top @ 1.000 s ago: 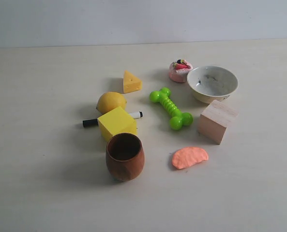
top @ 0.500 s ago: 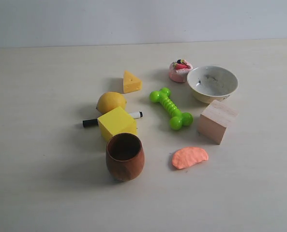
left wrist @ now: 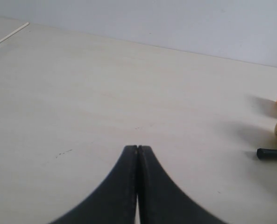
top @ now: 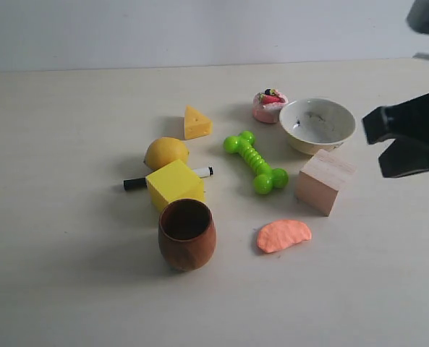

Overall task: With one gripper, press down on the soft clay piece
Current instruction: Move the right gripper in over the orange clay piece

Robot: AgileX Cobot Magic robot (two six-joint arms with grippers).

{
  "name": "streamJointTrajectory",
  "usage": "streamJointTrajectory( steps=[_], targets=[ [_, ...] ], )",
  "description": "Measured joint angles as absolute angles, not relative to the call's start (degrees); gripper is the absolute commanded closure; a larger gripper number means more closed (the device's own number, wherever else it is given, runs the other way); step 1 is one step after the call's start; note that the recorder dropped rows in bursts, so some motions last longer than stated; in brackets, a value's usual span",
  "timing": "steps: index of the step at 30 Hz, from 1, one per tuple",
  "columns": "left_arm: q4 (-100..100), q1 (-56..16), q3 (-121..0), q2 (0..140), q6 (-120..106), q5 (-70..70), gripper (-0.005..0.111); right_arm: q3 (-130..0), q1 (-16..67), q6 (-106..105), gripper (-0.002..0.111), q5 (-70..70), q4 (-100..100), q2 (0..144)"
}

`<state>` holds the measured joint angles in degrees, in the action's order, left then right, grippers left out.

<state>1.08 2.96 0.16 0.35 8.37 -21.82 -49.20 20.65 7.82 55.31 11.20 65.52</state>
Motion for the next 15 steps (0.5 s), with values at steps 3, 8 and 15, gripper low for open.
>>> streamJointTrajectory(
  steps=[3,8,15],
  targets=[
    [1.1,3.0,0.2,0.3,8.5,-21.8,0.107,-49.2,22.7,9.6,0.108,53.4,10.9,70.3],
    [1.1,3.0,0.2,0.3,8.5,-21.8,0.107,-49.2,24.1,10.3,0.108,50.4,10.8,78.1],
    [1.1,3.0,0.2,0.3,8.6,-21.8,0.107,-49.3,24.1,10.1,0.108,48.8,10.6,85.4]
  ],
)
